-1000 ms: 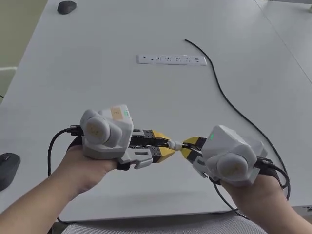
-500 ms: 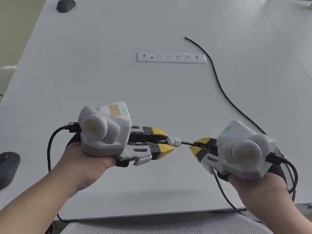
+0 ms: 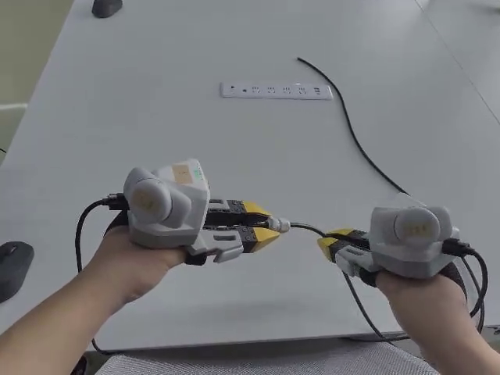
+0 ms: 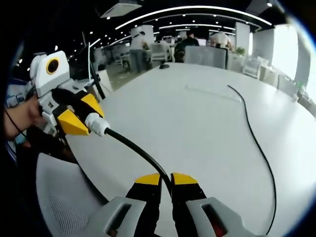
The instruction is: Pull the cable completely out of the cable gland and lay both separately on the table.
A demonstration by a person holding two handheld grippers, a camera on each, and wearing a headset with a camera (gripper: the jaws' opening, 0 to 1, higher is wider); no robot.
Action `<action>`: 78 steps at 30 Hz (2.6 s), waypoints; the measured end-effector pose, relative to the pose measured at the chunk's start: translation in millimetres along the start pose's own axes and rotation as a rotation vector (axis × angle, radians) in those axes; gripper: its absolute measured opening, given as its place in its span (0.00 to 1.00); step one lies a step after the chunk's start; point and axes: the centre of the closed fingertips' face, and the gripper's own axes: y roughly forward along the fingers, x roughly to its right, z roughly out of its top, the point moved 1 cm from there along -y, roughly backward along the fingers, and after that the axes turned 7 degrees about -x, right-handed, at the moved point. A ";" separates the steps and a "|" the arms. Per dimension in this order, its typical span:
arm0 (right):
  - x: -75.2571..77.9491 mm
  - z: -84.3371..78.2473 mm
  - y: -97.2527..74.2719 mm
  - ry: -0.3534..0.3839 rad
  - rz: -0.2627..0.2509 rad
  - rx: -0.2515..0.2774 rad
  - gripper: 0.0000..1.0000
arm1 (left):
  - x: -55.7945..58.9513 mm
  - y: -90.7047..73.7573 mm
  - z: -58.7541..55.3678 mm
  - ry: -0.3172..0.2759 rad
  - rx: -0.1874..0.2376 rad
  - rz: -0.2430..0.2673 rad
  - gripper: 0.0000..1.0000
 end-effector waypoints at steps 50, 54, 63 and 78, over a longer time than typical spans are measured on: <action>-8.9 2.8 -16.1 -0.197 0.044 0.021 0.18 | 2.3 0.5 -2.7 -0.010 -0.017 0.014 0.15; -24.7 20.3 -22.3 -0.375 0.057 0.055 0.25 | 1.8 0.8 -2.5 -0.014 -0.017 0.014 0.15; -57.1 36.2 -15.4 -0.621 0.063 0.067 0.24 | -2.3 1.3 -2.0 -0.020 -0.020 0.013 0.15; -69.2 43.0 -2.4 -0.649 0.108 0.085 0.10 | -3.5 1.1 -2.3 -0.024 -0.016 0.014 0.15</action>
